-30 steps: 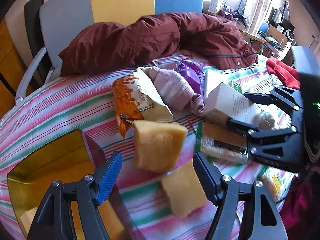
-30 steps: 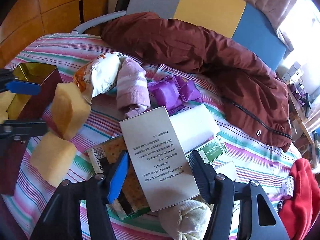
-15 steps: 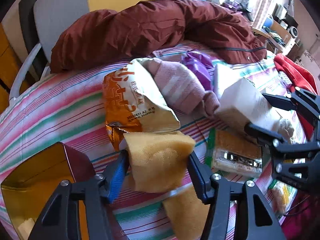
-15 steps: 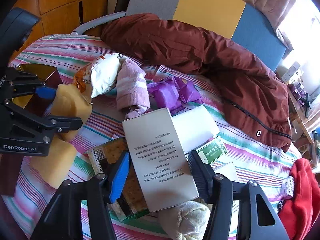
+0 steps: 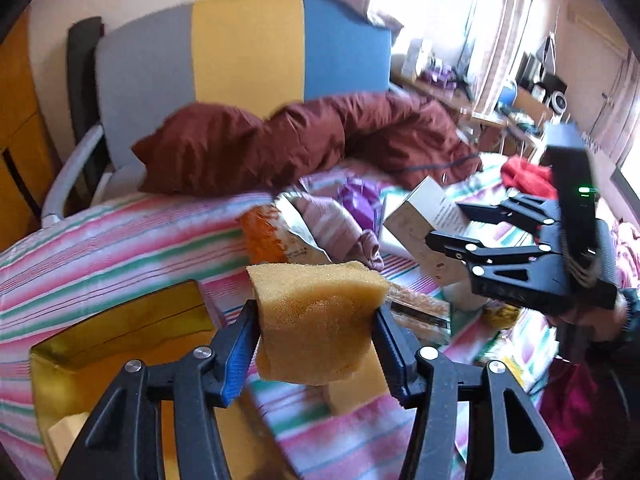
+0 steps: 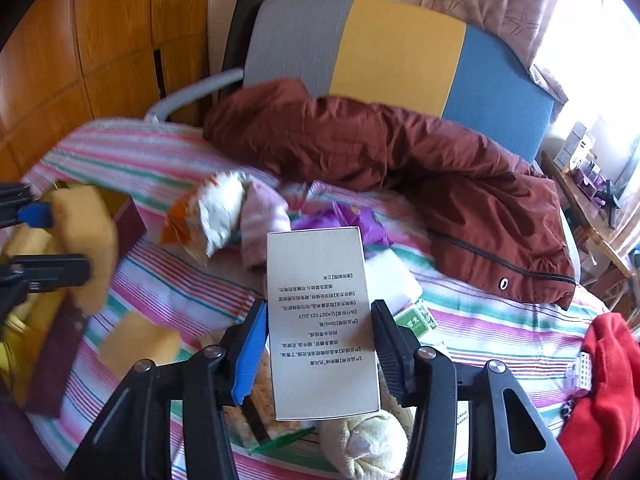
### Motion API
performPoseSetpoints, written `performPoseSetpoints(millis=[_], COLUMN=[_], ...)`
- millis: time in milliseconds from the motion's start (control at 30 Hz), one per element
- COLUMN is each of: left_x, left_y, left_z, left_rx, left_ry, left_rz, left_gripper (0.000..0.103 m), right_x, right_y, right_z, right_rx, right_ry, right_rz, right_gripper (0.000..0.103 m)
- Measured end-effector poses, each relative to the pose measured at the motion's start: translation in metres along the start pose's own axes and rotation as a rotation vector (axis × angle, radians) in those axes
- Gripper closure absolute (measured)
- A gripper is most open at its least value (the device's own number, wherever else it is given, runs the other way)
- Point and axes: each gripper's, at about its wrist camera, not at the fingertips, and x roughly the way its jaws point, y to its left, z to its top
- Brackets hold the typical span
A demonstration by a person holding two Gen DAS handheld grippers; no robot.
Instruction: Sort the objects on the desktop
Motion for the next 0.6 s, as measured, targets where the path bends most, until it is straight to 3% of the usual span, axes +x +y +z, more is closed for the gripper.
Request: performPoseSetpoints(millis=[133, 267, 600], left_x=[-0.041, -0.071, -0.08], left_y=[0.023, 0.063, 0.155], left_z=[-0.015, -0.042, -0.087], left_rx=[-0.054, -0.118, -0.261], left_ry=[-0.048, -0.068, -0.028], left_rz=[0.026, 0.101, 0.198], left_gripper=[0.047, 0.047, 0.046], right_x=[-0.014, -0.029, -0.043], right_y=[-0.001, 0.024, 0.148], right_z=[0.005, 0.009, 0.025], right_rx=[0.073, 0.077, -0.033], right_ry=[-0.029, -0.042, -0.009], right_rz=[0.071, 0.138, 0.304], right_gripper=[0.051, 0.051, 0.051])
